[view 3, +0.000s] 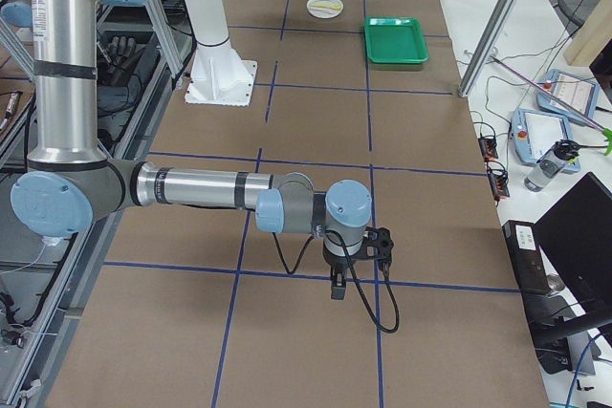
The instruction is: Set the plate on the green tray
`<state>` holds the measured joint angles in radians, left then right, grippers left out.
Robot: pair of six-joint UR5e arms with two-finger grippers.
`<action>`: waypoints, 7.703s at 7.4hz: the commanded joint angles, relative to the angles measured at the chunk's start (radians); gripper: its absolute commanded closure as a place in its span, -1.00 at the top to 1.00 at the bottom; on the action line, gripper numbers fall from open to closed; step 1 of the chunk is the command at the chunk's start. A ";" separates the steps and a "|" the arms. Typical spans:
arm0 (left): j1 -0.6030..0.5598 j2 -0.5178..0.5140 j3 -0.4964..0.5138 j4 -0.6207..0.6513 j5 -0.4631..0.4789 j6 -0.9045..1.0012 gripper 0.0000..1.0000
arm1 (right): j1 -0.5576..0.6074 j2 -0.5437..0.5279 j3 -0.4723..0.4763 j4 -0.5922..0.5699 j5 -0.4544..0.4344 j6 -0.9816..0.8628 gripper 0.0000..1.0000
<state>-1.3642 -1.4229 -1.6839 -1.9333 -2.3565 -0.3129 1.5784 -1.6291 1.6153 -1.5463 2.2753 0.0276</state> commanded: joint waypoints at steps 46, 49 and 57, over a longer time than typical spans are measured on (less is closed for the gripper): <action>0.188 -0.570 0.327 -0.084 -0.003 -0.469 1.00 | 0.000 0.000 0.000 0.000 0.000 0.000 1.00; 0.010 -0.287 -0.007 0.276 0.006 0.026 1.00 | 0.000 0.000 0.000 0.000 0.000 0.000 1.00; -0.227 0.090 -0.097 0.281 0.000 0.393 1.00 | 0.000 0.000 0.000 0.000 0.000 0.000 1.00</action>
<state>-1.5756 -1.3400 -1.7895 -1.6493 -2.3590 0.0616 1.5785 -1.6291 1.6153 -1.5463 2.2755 0.0276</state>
